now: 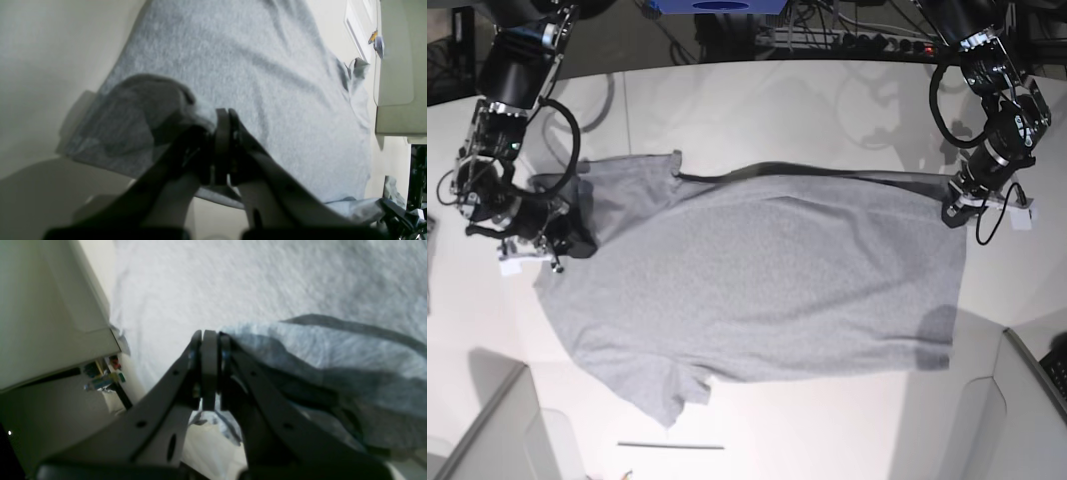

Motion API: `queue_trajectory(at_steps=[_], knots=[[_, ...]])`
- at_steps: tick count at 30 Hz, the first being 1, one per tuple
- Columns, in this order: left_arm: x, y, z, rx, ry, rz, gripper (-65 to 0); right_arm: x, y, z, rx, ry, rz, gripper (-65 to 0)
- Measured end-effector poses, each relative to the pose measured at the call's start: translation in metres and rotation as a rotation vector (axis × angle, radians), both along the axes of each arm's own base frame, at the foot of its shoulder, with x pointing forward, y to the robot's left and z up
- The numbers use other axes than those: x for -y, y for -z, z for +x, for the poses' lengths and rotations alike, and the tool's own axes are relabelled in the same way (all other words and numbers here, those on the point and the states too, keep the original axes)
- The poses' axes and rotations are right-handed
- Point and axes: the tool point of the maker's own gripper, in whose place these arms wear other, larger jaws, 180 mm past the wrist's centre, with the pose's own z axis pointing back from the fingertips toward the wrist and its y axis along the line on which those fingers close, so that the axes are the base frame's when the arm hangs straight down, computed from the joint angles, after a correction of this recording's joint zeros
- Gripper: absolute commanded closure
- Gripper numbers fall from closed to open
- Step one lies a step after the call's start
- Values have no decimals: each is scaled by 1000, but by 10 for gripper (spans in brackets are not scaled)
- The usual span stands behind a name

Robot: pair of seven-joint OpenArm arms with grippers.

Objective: Fold the T-shirt properly
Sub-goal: 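Drag the lifted shirt edge toward the arm bases with both grippers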

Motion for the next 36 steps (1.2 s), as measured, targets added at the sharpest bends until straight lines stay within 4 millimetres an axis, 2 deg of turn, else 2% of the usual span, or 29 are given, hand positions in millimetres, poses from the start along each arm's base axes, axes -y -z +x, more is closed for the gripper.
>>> queue_trajectory(at_steps=[4, 7, 11, 17, 23, 28, 31, 33, 36], knots=[[1, -6, 13, 25, 2, -1, 0, 6, 1, 9, -15, -10, -71, 0], [-4, -2, 17, 5, -3, 29, 0, 13, 8, 17, -41, -2, -112, 0], [-4, 5, 15, -18, -6, 25, 0, 13, 13, 15, -34, -39, -139, 0], [-5, 7, 28, -10, -19, -7, 0, 17, 19, 21, -66, -49, -177, 0], [-5, 24, 26, -67, -7, -21, 0, -1, 25, 24, -68, -123, -227, 0], [8, 19, 52, -40, 42, -37, 0, -3, 30, 33, -73, -124, -227, 0], [3, 29, 45, -83, 46, -33, 0, -2, 37, 27, -94, -122, -225, 0], [-5, 32, 42, -98, 33, -24, 0, -1, 38, 26, -97, -119, -226, 0], [-7, 30, 44, -93, 31, -23, 0, 0, 37, 28, -89, -113, -229, 0]])
